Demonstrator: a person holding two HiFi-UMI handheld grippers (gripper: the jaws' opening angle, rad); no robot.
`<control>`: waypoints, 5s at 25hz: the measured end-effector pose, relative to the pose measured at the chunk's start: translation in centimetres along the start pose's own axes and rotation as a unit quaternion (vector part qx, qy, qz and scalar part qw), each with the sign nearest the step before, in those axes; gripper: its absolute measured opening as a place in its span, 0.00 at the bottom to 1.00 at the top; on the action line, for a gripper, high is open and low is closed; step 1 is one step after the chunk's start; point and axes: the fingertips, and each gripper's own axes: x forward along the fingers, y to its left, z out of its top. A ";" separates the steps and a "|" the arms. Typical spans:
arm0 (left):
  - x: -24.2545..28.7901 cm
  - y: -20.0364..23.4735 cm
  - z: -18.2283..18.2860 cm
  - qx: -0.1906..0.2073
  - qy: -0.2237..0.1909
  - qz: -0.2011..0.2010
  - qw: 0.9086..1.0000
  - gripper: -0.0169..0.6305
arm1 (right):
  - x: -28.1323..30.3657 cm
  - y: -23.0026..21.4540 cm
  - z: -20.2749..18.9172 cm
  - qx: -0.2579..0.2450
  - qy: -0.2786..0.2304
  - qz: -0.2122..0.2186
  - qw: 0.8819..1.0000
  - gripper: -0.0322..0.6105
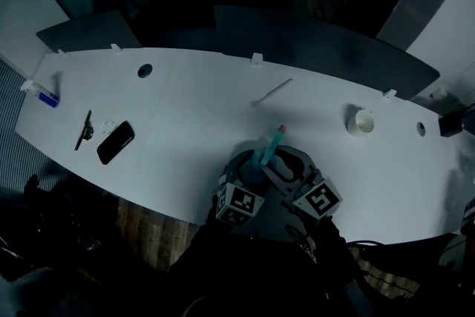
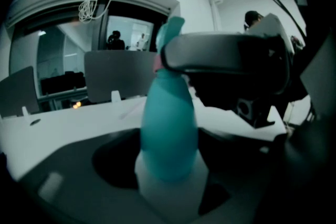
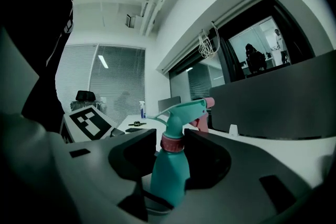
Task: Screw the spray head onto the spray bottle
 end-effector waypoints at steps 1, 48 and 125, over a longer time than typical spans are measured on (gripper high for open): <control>0.0 0.0 0.0 0.000 0.000 0.000 1.000 0.56 | 0.0 0.1 0.2 0.005 0.000 0.005 1.000 0.27; 0.2 -0.5 0.0 -0.043 -0.050 -0.013 0.998 0.57 | -1.1 -0.4 0.5 -0.012 -0.085 -0.079 0.993 0.25; -0.4 -0.3 0.0 -0.027 -0.061 -0.087 0.994 0.65 | -1.0 -0.2 1.8 0.003 -0.067 -0.104 0.992 0.19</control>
